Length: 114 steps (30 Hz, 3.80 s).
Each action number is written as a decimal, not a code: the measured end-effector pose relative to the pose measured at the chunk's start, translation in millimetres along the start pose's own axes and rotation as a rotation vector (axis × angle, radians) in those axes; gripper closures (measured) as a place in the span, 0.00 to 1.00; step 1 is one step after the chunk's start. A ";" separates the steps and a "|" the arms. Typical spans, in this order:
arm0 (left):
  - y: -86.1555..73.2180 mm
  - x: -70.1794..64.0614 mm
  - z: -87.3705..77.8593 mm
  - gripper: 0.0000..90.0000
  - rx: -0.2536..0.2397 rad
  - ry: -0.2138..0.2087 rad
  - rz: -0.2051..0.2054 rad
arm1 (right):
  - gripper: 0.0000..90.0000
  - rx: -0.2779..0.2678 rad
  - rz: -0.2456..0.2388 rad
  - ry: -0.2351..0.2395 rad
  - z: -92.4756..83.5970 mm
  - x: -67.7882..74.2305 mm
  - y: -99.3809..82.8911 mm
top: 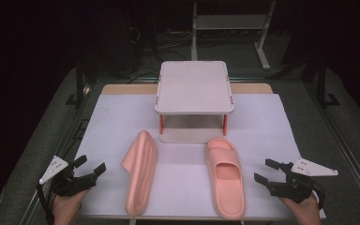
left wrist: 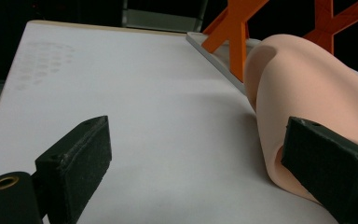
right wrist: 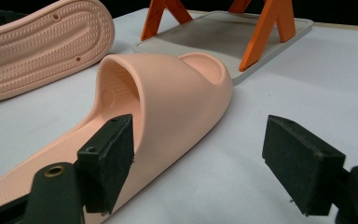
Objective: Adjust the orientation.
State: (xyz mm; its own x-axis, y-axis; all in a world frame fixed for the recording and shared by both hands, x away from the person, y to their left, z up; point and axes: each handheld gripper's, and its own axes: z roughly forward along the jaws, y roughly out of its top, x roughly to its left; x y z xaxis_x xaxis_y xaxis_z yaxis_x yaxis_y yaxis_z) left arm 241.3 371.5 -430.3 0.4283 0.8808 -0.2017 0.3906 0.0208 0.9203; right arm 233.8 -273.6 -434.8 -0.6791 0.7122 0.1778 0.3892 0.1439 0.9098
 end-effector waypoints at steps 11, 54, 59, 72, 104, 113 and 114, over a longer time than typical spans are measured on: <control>-0.4 -4.2 2.3 0.09 0.006 -0.035 0.010 | 0.27 -0.012 -0.014 0.001 -1.3 6.4 3.6; 1.6 -31.2 41.8 0.27 0.237 -0.133 0.164 | 0.27 -0.002 -0.026 0.032 3.3 12.0 2.5; 2.1 -35.5 50.2 0.29 0.249 -0.141 0.173 | 0.27 0.002 -0.025 0.033 3.6 12.8 2.5; 4.8 -50.4 64.4 0.32 0.231 -0.179 0.165 | 0.27 0.011 -0.034 0.041 5.2 15.4 2.1; 7.2 -77.7 72.8 0.40 0.183 -0.227 0.224 | 0.27 0.036 -0.041 0.055 8.5 17.8 1.1; 8.1 -80.8 73.2 0.42 0.161 -0.234 0.227 | 0.27 0.041 -0.045 0.059 9.7 18.3 1.1; 8.2 -81.3 73.4 0.42 0.160 -0.232 0.230 | 0.27 0.041 -0.045 0.059 9.7 18.4 1.2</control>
State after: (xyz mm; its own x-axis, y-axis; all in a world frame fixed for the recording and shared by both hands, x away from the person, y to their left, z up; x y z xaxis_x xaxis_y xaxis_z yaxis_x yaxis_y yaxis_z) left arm 269.5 265.4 -430.9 0.6857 0.7231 -0.0833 0.3774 -0.2553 0.8902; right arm 227.8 -253.7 -434.1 -0.7319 0.6624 0.1598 0.3812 0.2037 0.9018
